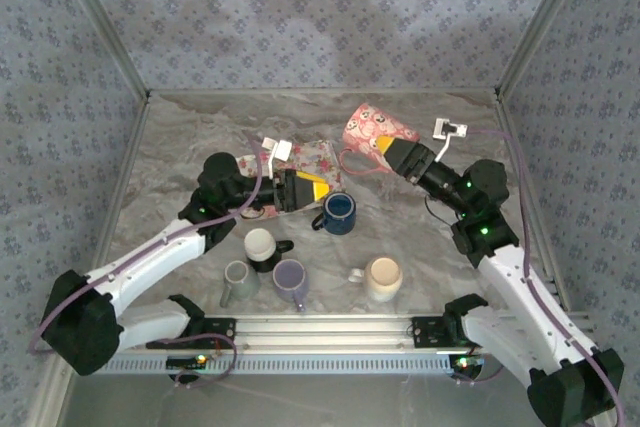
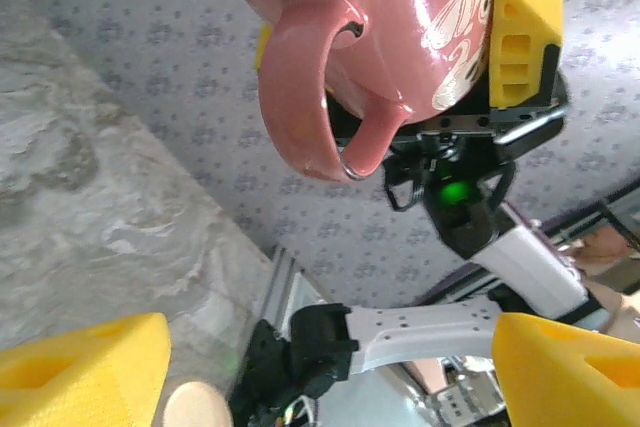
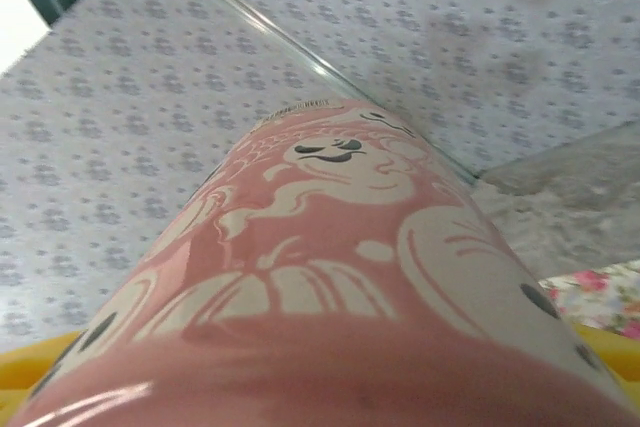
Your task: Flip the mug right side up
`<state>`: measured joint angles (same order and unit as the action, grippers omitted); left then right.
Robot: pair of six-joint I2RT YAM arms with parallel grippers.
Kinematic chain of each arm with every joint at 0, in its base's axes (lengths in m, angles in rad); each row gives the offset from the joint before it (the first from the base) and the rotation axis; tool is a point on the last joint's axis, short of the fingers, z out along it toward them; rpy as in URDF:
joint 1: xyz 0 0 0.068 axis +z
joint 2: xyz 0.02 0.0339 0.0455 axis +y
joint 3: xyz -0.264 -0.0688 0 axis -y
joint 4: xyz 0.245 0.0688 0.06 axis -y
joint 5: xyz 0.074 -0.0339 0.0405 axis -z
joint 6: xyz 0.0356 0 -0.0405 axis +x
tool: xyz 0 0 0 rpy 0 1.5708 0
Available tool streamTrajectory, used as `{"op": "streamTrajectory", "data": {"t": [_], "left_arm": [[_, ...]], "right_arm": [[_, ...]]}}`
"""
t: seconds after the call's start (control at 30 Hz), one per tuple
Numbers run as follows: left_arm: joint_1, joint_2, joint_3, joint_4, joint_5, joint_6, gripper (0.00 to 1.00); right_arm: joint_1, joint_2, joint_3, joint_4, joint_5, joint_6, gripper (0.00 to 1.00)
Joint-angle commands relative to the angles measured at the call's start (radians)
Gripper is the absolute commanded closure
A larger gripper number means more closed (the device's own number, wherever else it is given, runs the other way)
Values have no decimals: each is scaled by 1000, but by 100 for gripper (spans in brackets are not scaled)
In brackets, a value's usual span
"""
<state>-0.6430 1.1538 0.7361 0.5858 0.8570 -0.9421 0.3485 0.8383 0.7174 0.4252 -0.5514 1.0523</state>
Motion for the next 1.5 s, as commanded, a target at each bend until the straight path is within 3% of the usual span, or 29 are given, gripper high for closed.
{"op": "streamTrajectory", "data": {"t": [0.0, 0.2, 0.37, 0.6, 0.67, 0.8, 0.97, 1.1, 1.23, 1.33, 1.37, 1.4, 1.47], "left_arm": [[-8, 21, -16, 224, 72, -68, 18], [-36, 45, -22, 310, 71, -116, 31], [-70, 44, -3, 275, 93, -84, 55], [-86, 55, 18, 237, 110, -46, 82], [-90, 65, 25, 228, 109, -40, 83], [-90, 76, 38, 229, 106, -40, 73], [-91, 78, 48, 221, 101, -29, 73], [-91, 59, 42, 217, 95, -2, 81], [-93, 34, 46, 155, 100, 47, 100], [-93, 10, 50, 119, 99, 76, 100], [-92, 0, 54, 95, 98, 91, 100], [-93, -8, 55, 78, 97, 103, 100], [-93, -26, 59, 47, 85, 125, 100]], "right_arm": [[43, -4, -21, 265, -41, 105, 100], [146, -1, -20, 230, -36, 15, 100], [177, -19, -52, 214, -18, -18, 100], [195, -35, -95, 230, -26, -27, 100], [204, -47, -112, 234, -17, -35, 100], [208, -50, -118, 233, -38, -36, 100], [216, -59, -119, 213, -55, -50, 100], [218, -71, -139, 207, -55, -60, 100], [220, -74, -149, 181, -60, -75, 100], [219, -93, -165, 154, -34, -100, 100], [218, -99, -165, 135, -29, -111, 98], [217, -104, -161, 114, -28, -122, 89], [218, -108, -144, 65, -34, -149, 51]]}}
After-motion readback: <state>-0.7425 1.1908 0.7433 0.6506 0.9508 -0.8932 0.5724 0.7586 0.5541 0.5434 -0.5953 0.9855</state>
